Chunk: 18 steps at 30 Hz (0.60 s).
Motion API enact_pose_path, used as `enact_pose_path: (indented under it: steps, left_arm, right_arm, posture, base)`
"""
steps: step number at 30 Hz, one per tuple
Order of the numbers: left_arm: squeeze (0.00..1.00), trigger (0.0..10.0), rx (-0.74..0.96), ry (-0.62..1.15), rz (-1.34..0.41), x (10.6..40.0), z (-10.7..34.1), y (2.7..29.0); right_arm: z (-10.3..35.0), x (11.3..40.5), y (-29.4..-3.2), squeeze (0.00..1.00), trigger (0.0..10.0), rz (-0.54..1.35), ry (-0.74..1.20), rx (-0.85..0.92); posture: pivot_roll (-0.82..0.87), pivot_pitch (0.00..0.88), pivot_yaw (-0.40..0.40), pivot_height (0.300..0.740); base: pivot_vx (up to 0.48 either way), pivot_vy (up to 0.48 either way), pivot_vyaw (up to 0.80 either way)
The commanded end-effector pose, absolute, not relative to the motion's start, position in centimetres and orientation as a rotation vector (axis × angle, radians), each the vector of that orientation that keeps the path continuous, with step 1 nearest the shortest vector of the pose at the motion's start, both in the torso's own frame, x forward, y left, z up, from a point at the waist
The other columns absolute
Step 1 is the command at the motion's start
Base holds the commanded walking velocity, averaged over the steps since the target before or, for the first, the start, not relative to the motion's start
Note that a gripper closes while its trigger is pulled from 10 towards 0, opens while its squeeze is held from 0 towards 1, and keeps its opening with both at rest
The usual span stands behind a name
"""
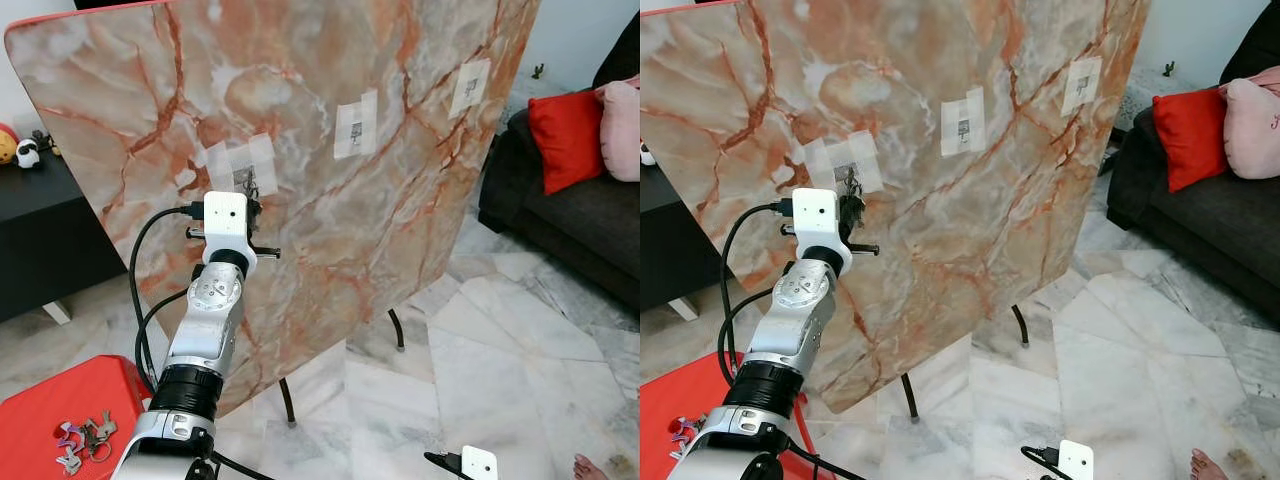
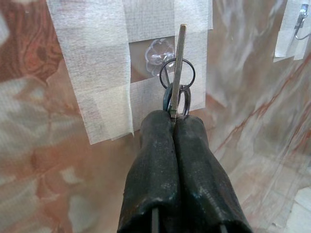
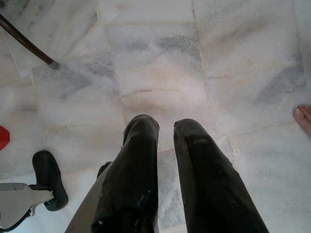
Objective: Hang keys on a hook
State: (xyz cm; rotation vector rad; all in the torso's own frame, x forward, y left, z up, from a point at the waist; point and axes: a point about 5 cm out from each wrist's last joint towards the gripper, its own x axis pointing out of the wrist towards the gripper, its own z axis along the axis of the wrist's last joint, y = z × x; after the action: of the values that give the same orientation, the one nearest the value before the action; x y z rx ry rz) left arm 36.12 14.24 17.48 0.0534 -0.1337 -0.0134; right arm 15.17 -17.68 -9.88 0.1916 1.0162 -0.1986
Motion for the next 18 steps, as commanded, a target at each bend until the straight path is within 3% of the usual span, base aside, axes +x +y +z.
enact_pose_path:
  steps: [1,18]
  left_arm:
    - [0.0,10.0,0.048,-0.179,-0.01,36.36,18.84,14.08]
    - [0.0,10.0,0.056,-0.198,0.026,36.29,19.27,14.59]
  right_arm:
    - [-9.91,15.09,-17.67,0.0,10.0,-0.195,1.019,0.183]
    - [-9.89,15.13,-17.75,0.0,10.0,-0.189,1.021,0.179]
  posture:
    - [0.01,0.0,-0.047,0.74]
    - [0.01,0.008,-0.053,0.74]
  base:
    - [0.0,0.0,0.0]
    - [0.0,0.0,0.0]
